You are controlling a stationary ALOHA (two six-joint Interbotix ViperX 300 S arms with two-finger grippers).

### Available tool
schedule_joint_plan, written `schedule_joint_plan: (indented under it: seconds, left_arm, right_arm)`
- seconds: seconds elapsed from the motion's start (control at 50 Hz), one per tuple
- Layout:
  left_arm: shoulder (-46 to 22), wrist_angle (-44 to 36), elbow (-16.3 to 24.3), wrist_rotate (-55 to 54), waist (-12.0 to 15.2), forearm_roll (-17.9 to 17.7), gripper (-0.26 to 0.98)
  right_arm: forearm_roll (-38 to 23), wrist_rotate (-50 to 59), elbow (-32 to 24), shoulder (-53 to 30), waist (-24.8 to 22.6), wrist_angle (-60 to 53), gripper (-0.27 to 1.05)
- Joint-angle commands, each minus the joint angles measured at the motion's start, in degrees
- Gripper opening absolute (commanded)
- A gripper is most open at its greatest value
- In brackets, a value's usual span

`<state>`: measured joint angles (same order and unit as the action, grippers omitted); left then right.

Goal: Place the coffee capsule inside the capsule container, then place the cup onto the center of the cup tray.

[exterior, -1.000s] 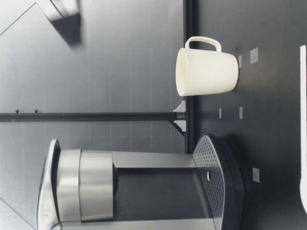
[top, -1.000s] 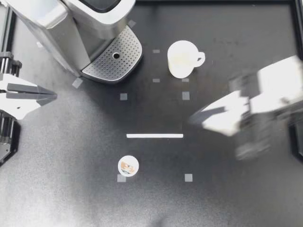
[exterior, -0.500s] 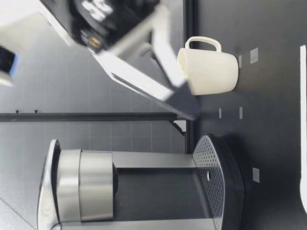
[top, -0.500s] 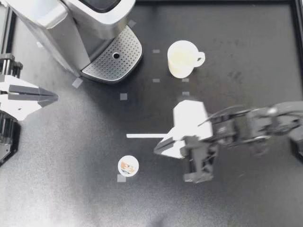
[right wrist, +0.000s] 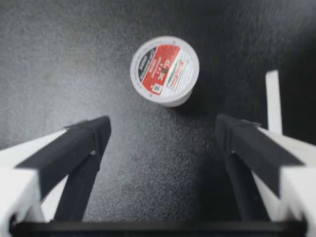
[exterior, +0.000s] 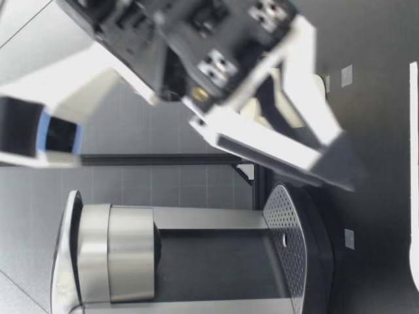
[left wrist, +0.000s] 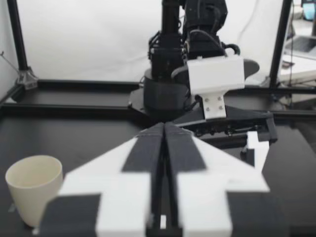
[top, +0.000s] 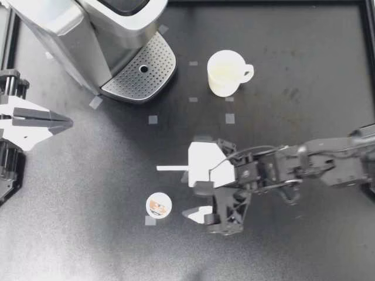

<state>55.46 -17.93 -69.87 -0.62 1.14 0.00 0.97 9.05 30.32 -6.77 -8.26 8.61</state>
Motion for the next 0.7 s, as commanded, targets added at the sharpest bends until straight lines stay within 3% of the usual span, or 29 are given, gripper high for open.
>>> schedule_joint_plan:
  seconds: [0.0, 0.68]
  left_arm:
    - [-0.18, -0.26, 0.44, -0.09, 0.09, 0.09, 0.04]
    - [-0.09, -0.18, 0.44, -0.09, 0.09, 0.09, 0.04]
  right_arm:
    - [0.18, 0.44, -2.11, -0.35, -0.44, 0.7, 0.94]
    - [-0.53, -0.26, -8.61, -8.61, -1.67, 2.55, 0.94]
